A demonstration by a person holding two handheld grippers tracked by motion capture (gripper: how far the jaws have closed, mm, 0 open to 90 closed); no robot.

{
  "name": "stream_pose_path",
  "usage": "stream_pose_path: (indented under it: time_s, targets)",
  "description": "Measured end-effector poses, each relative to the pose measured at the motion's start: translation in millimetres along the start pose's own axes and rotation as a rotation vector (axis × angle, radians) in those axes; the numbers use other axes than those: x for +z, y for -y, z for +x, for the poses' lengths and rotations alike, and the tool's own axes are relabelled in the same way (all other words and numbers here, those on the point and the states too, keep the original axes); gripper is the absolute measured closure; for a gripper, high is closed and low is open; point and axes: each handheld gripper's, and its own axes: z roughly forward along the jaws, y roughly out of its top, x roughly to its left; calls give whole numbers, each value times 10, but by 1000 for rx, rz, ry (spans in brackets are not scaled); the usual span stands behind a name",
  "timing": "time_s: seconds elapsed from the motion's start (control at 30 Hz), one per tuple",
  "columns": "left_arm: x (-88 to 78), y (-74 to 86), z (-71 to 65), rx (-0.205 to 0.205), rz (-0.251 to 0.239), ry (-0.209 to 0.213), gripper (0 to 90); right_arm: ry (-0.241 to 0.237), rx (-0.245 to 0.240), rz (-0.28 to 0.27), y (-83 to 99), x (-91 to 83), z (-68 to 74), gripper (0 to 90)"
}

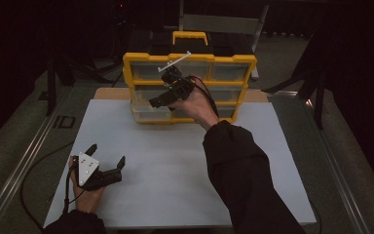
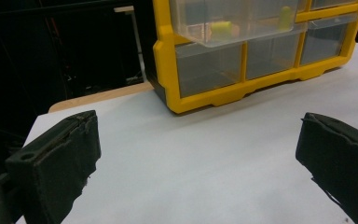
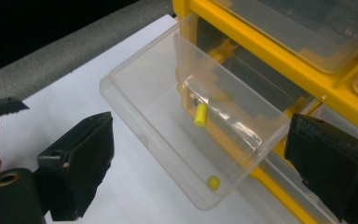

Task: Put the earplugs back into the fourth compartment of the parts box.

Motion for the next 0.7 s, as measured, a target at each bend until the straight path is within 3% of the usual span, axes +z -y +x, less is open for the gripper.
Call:
stream_pose_path:
  time_s: [0.7]
  targets:
    - [6,2,-3,-1,1,0,7,19,-17,3,210,-146,-92,74]
